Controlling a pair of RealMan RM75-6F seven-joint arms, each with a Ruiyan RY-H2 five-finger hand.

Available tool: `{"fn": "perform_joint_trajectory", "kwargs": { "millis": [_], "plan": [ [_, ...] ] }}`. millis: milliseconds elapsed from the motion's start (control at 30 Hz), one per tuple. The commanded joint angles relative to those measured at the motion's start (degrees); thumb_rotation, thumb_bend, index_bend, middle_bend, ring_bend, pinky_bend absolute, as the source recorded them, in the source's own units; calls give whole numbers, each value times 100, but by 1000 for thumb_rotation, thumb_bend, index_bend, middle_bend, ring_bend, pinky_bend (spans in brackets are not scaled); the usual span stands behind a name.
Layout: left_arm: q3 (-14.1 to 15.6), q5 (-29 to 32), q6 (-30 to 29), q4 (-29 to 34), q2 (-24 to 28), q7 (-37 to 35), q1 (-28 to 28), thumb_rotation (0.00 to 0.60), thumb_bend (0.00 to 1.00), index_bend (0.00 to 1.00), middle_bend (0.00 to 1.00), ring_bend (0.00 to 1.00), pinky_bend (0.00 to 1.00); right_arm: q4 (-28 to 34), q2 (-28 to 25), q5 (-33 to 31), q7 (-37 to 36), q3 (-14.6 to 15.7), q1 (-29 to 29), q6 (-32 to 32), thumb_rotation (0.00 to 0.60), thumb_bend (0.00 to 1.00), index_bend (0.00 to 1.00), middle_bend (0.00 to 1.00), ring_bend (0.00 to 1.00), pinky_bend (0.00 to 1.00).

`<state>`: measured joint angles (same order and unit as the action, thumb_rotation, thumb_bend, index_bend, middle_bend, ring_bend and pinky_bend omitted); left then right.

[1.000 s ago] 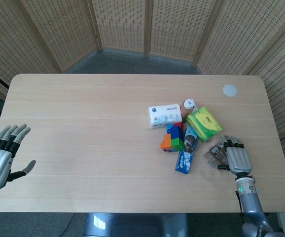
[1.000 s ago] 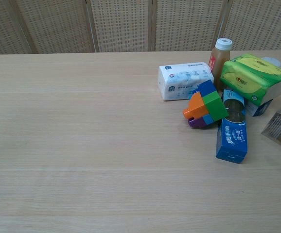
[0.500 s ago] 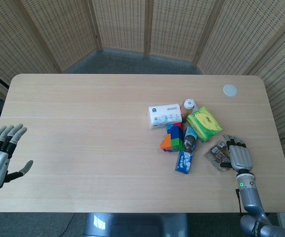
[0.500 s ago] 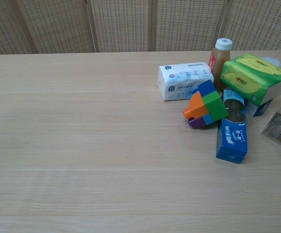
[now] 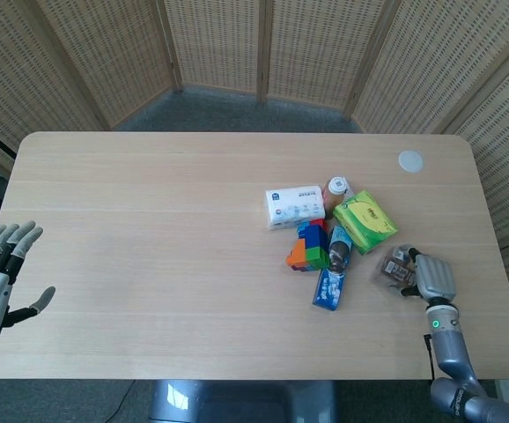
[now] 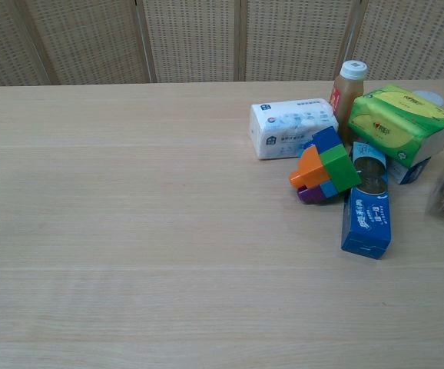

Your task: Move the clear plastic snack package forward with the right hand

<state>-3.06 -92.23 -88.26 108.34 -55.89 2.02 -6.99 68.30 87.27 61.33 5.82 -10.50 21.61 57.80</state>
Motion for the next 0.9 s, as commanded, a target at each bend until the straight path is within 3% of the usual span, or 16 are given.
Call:
{"fn": "perform_joint_trajectory", "kwargs": {
  "millis": [33, 200, 633, 900],
  "plan": [
    [-2, 6, 13, -12, -8, -2, -6, 600, 321, 76, 66, 0, 0, 177, -147, 112, -38, -35, -26, 128, 600, 40, 268, 731, 589, 503],
    [-9, 27, 32, -44, -35, -14, -15, 600, 321, 76, 66, 0, 0, 786, -585, 304, -12, -173, -63, 478, 600, 40, 289, 751, 606, 516],
    [17, 54, 58, -203, -174, -90, -10, 600, 323, 76, 65, 0, 0, 3055, -2105, 839, 584, -805, -35, 1516, 600, 36, 292, 753, 605, 516],
    [50, 19, -17, -275, -208, -171, 46, 600, 322, 76, 66, 0, 0, 3511, -2335, 1110, 504, -963, -21, 1898, 600, 37, 295, 752, 606, 516]
  ]
}}
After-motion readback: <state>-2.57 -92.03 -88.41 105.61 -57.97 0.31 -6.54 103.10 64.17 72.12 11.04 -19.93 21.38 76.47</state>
